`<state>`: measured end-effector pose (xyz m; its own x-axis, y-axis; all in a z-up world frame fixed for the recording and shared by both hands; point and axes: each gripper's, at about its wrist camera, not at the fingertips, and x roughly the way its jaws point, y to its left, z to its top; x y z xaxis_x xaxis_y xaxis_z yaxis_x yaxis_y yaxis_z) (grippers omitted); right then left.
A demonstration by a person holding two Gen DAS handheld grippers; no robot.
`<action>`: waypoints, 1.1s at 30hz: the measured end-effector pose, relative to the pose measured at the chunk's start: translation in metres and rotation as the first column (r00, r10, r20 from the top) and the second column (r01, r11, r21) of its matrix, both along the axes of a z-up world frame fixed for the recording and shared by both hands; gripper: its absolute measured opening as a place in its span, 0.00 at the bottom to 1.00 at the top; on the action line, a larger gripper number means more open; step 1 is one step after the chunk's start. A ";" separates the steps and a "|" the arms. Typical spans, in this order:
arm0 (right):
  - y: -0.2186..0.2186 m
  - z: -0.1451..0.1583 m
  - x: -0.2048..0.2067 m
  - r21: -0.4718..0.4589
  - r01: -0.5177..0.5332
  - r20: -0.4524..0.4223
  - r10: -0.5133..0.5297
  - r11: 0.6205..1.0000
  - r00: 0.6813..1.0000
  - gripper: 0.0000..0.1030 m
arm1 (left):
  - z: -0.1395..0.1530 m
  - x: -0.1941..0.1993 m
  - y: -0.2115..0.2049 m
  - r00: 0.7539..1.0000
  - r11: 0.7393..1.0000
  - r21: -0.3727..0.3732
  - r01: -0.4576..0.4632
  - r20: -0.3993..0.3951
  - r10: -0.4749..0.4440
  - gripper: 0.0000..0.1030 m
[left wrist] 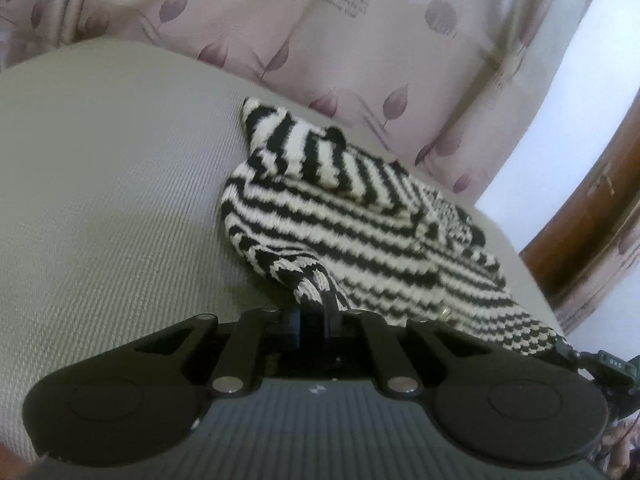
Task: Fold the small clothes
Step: 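Lift the hem with both tools and fold it toward the collar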
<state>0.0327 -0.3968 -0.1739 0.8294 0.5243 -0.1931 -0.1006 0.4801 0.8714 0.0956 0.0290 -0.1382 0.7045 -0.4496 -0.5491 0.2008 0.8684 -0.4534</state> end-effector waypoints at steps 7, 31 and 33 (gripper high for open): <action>0.000 0.024 0.009 0.055 0.014 0.079 -0.018 0.998 0.997 0.11 | 0.023 0.000 -0.010 0.998 1.000 -0.006 0.004 0.060 -0.003 0.09; -0.010 0.030 0.010 0.102 0.071 0.061 -0.077 0.992 0.995 0.11 | 0.029 0.007 -0.009 0.995 0.999 -0.021 -0.027 0.097 0.029 0.09; -0.011 0.034 0.017 0.116 0.067 0.077 -0.077 0.991 0.994 0.11 | 0.033 0.011 -0.009 0.993 0.999 -0.029 -0.040 0.109 0.043 0.09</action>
<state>0.0498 -0.4077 -0.1398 0.8763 0.4772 -0.0665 -0.1420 0.3877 0.9108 0.1070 0.0197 -0.1053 0.7784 -0.4319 -0.4555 0.2143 0.8649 -0.4539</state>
